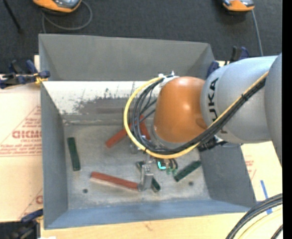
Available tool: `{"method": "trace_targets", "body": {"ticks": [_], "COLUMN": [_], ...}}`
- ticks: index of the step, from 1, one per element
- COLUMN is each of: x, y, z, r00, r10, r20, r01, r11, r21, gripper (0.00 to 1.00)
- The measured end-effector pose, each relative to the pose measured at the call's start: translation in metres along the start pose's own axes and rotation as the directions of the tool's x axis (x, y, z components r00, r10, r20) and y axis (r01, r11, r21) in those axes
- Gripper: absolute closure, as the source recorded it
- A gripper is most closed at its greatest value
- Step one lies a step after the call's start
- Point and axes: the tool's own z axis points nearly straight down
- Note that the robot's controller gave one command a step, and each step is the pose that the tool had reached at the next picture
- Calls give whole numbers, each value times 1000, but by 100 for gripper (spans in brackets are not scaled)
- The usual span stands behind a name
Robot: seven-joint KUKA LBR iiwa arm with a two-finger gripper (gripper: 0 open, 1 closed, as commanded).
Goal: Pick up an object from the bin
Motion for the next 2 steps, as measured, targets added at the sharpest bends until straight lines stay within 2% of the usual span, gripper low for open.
{"method": "trace_targets", "body": {"ticks": [1,2], "x": [22,21], "y": [5,5], "z": [86,83], "r00": [999,999], "r10": [38,42], "r20": [2,6], "r01": [-38,-42], "r11": [999,999], "r21": [0,-1], "gripper": [0,100]}}
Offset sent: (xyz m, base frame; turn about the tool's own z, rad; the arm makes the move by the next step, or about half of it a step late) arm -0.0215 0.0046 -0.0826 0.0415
